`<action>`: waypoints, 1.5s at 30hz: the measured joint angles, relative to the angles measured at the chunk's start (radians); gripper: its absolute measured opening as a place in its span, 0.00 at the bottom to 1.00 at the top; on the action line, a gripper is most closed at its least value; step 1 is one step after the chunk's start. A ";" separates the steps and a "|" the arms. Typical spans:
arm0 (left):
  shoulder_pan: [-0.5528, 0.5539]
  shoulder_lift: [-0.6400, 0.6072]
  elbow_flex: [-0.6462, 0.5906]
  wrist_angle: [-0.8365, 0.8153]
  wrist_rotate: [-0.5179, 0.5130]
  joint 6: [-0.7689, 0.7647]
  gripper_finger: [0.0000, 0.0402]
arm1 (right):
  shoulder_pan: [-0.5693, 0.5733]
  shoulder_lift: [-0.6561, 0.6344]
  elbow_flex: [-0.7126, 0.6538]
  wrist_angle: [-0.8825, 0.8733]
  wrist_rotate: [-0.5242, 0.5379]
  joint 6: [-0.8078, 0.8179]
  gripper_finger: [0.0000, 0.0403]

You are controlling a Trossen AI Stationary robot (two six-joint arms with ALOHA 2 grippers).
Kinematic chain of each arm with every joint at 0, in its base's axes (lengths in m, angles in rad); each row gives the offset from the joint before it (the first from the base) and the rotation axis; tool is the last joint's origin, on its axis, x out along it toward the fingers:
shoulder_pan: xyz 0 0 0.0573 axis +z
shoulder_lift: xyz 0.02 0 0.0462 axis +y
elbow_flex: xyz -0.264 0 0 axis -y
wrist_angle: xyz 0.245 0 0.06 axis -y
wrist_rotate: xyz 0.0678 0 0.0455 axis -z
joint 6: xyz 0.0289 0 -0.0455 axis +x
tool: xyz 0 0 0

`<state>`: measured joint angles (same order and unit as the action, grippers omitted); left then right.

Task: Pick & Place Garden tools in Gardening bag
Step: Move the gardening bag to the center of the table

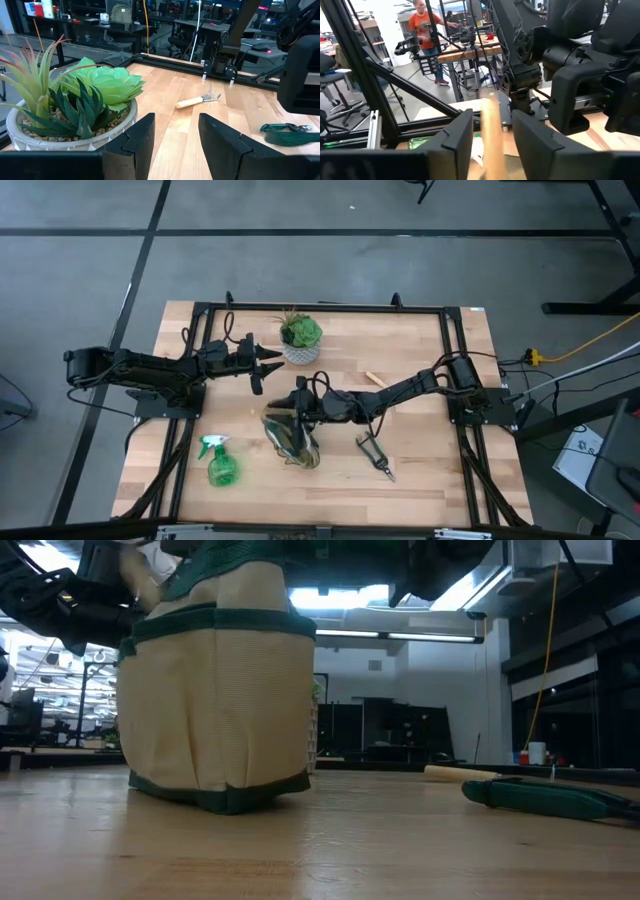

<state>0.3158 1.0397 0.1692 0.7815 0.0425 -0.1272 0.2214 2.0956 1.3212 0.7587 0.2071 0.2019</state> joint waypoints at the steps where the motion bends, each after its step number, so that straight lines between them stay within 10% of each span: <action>1: 0.000 0.000 0.000 0.000 0.000 0.000 0.37 | 0.000 0.000 0.000 0.000 0.000 0.000 0.37; 12: 0.000 0.000 0.000 0.000 0.000 0.000 0.37 | 0.000 -0.004 0.000 -0.008 0.001 -0.051 0.35; 26: 0.000 0.000 0.000 0.002 0.000 0.000 0.37 | -0.012 -0.233 0.000 -0.586 -0.047 0.033 0.35; 45: 0.000 0.000 0.000 0.000 0.000 0.000 0.37 | -0.010 -0.225 -0.001 -0.816 0.028 0.183 0.35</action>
<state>0.3161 1.0395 0.1692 0.7815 0.0422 -0.1274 0.2111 1.8706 1.3205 -0.0574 0.2348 0.3849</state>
